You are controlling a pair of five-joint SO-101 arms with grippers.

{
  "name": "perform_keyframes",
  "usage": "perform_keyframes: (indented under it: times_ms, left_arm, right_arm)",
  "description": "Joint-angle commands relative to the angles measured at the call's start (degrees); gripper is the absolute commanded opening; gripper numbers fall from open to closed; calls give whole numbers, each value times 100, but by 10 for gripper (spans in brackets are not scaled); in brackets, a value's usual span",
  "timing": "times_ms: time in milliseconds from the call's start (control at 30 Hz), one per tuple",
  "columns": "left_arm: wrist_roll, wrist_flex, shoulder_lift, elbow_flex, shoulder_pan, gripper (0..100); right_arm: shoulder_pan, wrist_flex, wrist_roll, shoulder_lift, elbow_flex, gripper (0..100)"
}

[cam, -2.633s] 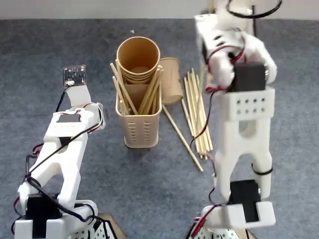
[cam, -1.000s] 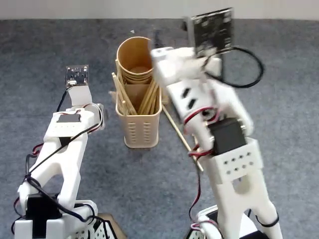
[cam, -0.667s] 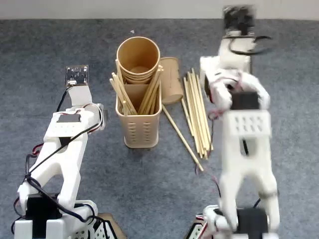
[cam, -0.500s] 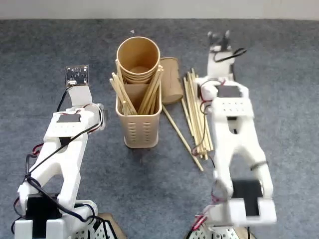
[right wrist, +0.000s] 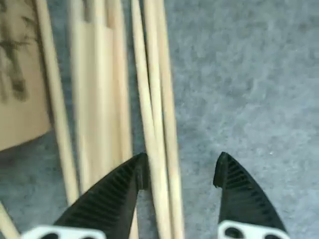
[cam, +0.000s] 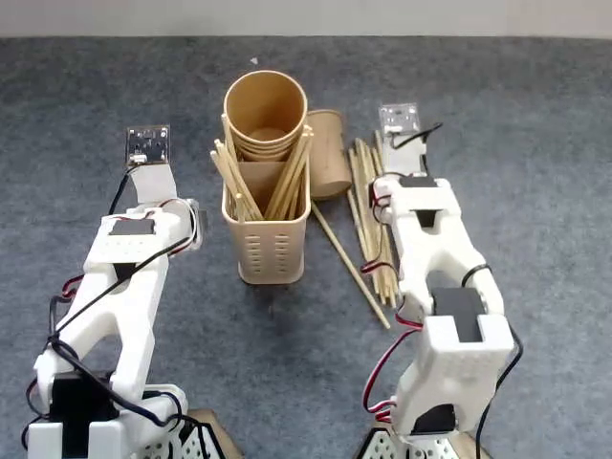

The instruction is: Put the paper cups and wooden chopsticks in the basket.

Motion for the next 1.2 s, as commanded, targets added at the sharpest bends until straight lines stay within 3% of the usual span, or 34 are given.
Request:
perform_keyframes:
  times_ms: [0,67,200,467,667,867,1167]
  left_arm:
    - [-44,-97,-154,-22,48,200]
    - [-44,-97,-154,-22,48,200]
    - [-44,-105,-154,-22,48,200]
    - [-44,-105,-154,-22,48,200]
    - [-44,-105,-154,-22,57,200]
    - [-44,-105,-154,-4,119,200]
    - [-53,-114,-154,110,224,200]
  right_arm:
    - [171,-66,202,84,-13,219]
    - [295,-66,211,101,-13,183]
    - [479,-66,202,110,-13,8]
    - [470,-48,193,-145,-13,5]
    - [426,-40,185,-2413,-13,5]
    - [-48,-31,185,-4655,-541,5]
    - [-1297,-31,185,-4919,-2431,5]
